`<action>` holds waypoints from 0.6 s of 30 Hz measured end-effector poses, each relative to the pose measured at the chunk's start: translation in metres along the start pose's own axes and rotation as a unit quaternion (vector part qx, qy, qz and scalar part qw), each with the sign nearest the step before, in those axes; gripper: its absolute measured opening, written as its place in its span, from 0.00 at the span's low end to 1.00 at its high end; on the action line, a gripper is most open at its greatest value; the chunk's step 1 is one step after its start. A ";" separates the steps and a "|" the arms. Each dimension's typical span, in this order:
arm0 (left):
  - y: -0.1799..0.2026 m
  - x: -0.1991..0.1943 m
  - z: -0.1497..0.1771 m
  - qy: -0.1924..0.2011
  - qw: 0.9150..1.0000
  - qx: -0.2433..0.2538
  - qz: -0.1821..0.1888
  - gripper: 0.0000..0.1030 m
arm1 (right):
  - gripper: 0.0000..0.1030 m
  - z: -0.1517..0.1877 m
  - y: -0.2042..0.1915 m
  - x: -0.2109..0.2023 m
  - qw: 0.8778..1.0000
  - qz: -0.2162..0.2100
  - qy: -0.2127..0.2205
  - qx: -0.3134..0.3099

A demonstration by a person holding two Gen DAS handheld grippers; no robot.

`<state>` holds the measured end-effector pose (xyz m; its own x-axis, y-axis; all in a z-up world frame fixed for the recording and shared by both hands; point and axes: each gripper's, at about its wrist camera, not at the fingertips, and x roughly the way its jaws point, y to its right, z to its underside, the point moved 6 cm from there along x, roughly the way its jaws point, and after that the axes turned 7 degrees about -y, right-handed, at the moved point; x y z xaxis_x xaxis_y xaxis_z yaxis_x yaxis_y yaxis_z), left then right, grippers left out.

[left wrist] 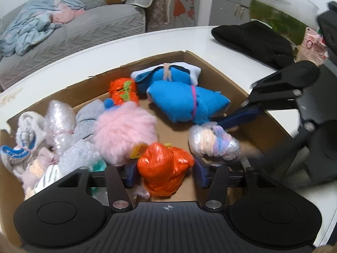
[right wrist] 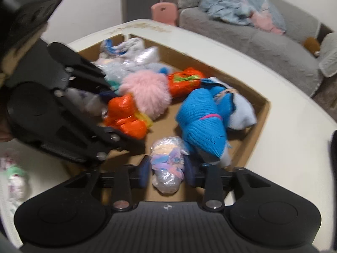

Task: Organize objects
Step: 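Open both tools to release the bundles and lift away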

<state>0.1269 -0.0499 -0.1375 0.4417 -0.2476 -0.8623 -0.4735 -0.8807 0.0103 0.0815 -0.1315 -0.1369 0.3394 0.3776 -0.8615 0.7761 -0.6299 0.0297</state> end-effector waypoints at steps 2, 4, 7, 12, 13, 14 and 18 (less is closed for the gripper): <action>-0.003 -0.002 0.003 -0.006 1.000 -0.012 0.005 0.78 | 0.67 0.007 -0.010 -0.002 1.000 0.016 -0.001 -0.020; -0.003 -0.006 0.003 -0.008 1.000 -0.018 0.004 0.79 | 0.69 0.009 -0.017 -0.005 1.000 0.023 -0.007 -0.017; -0.002 -0.016 0.003 -0.005 1.000 -0.030 0.004 0.82 | 0.72 0.007 -0.020 -0.012 0.999 0.028 -0.008 -0.014; 0.002 -0.034 0.000 0.007 0.999 -0.044 -0.001 0.92 | 0.80 0.008 -0.020 -0.029 1.000 0.028 -0.002 -0.006; 0.002 -0.037 -0.002 0.008 0.999 -0.048 -0.002 0.94 | 0.80 0.007 -0.020 -0.032 0.999 0.031 -0.001 -0.006; 0.003 -0.039 -0.003 0.012 0.999 -0.050 -0.003 0.96 | 0.80 0.005 -0.016 -0.032 0.999 0.032 0.000 -0.005; 0.005 -0.051 -0.003 0.016 0.998 -0.061 0.004 0.99 | 0.81 -0.001 -0.015 -0.035 0.999 0.032 0.002 0.003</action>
<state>0.1039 -0.0432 -0.0924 0.4638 -0.2664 -0.8449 -0.3818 -0.9207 0.0807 0.0584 -0.1342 -0.1067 0.3900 0.3388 -0.8562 0.7492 -0.6574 0.0811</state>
